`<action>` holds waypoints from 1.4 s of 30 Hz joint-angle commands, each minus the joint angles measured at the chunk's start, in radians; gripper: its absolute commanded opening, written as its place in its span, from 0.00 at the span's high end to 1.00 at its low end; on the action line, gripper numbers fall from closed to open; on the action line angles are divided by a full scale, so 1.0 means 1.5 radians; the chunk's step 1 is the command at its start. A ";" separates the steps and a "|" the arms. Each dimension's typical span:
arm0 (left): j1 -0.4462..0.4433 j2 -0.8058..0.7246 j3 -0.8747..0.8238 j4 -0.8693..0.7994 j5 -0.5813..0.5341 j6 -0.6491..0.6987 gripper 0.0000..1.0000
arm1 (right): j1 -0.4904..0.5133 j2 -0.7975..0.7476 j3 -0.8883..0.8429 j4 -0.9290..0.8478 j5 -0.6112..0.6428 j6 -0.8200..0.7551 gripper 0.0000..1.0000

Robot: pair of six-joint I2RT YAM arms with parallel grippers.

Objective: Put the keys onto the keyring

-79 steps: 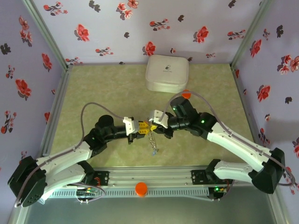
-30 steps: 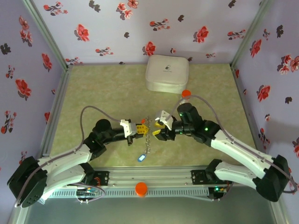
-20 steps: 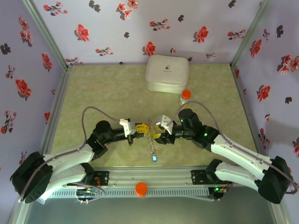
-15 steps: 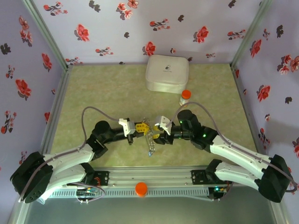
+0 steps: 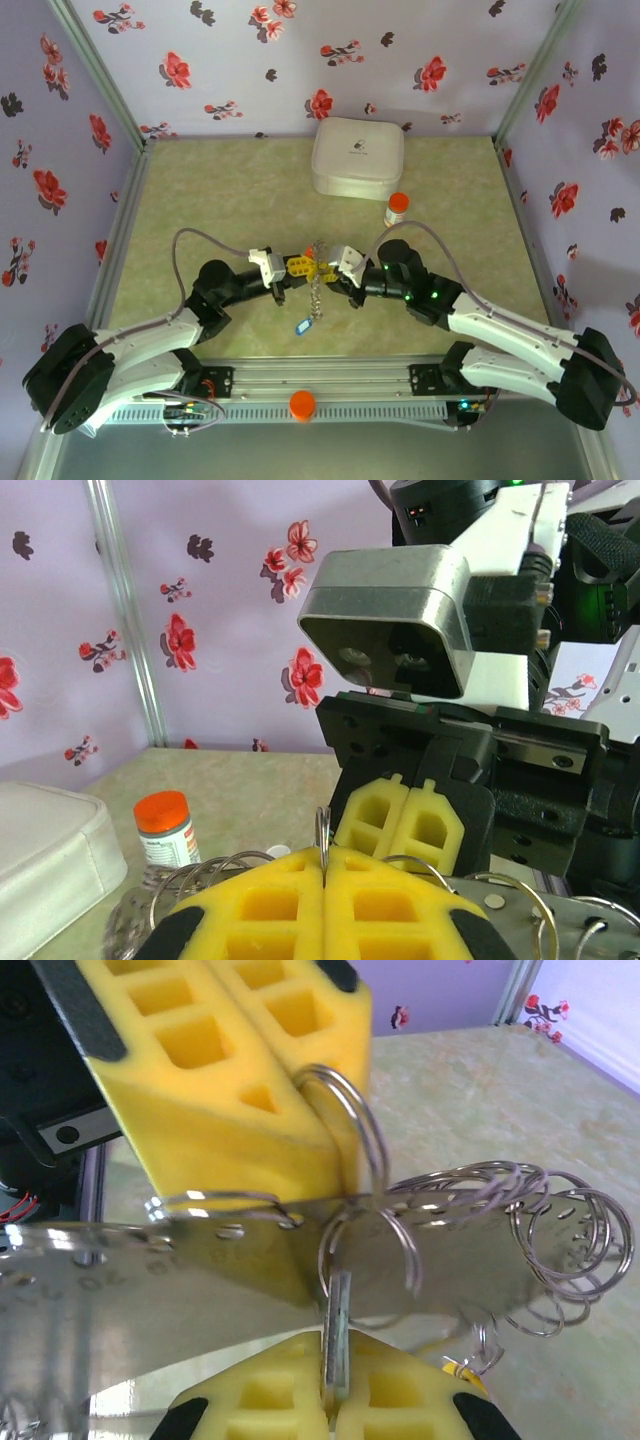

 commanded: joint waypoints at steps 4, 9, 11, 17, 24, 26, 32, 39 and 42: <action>0.002 0.013 0.015 0.088 0.009 -0.032 1.00 | 0.012 0.042 0.059 -0.096 -0.037 -0.014 1.00; 0.004 0.006 0.006 0.084 0.023 -0.023 1.00 | -0.007 0.005 0.080 -0.146 0.014 -0.012 1.00; 0.004 0.006 0.006 0.070 0.036 -0.018 1.00 | -0.010 0.022 0.092 -0.159 -0.039 -0.010 1.00; 0.005 -0.032 0.038 -0.139 0.088 0.071 1.00 | -0.022 0.071 0.210 -0.341 -0.075 -0.080 1.00; 0.006 -0.090 0.083 -0.386 0.084 0.196 1.00 | -0.041 0.083 0.303 -0.479 -0.082 -0.143 1.00; 0.006 -0.096 0.094 -0.434 0.066 0.222 1.00 | -0.041 0.074 0.313 -0.488 -0.089 -0.143 1.00; 0.006 -0.099 0.102 -0.471 0.024 0.249 1.00 | -0.039 0.056 0.313 -0.483 -0.058 -0.130 1.00; 0.009 -0.127 0.044 -0.384 -0.049 0.202 0.29 | -0.024 0.064 0.334 -0.483 0.036 -0.137 1.00; 0.020 -0.169 -0.018 -0.282 -0.171 0.131 0.18 | -0.013 0.092 0.344 -0.471 0.069 -0.130 1.00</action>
